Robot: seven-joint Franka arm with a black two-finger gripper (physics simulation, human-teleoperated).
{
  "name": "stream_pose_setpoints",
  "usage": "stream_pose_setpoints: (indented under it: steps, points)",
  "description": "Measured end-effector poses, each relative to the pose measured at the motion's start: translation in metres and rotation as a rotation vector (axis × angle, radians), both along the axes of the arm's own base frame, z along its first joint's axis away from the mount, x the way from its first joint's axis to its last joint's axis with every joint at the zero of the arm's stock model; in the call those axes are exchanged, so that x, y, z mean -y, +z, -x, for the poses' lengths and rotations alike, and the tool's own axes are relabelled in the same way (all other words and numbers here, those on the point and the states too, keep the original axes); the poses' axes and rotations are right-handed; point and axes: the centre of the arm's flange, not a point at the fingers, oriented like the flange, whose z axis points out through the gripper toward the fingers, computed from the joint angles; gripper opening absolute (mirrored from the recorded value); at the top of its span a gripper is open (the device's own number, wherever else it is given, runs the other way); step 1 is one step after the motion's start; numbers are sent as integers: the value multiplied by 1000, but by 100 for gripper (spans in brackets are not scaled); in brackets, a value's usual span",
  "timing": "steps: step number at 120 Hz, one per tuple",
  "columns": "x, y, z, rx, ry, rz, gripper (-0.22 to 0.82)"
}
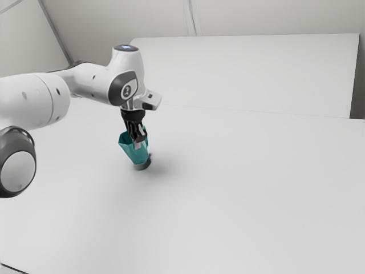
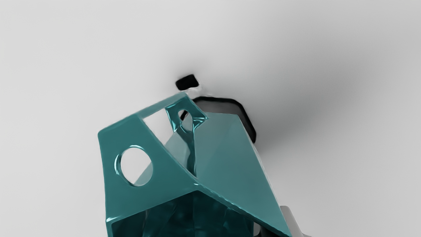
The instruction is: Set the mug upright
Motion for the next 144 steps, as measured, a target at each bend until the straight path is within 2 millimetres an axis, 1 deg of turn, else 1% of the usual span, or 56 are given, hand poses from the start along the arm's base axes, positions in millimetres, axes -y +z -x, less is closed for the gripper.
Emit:
stream_pose_setpoints:
  steps: [44,66,74,84,96,109,120,133,137,144]
  points:
    - [3,-17,-4,-1,0,-7,-17]
    - [3,-19,-5,2,5,2,23]
    - [4,-18,-5,4,6,4,33]
    - [4,-14,-5,12,6,7,42]
    - [4,15,-3,58,17,35,49]
    - [6,64,5,131,41,84,53]
    - [7,99,10,166,63,110,56]
    - [9,155,11,190,100,123,58]
    - [10,170,12,192,111,124,58]
    - [10,183,16,180,131,129,59]
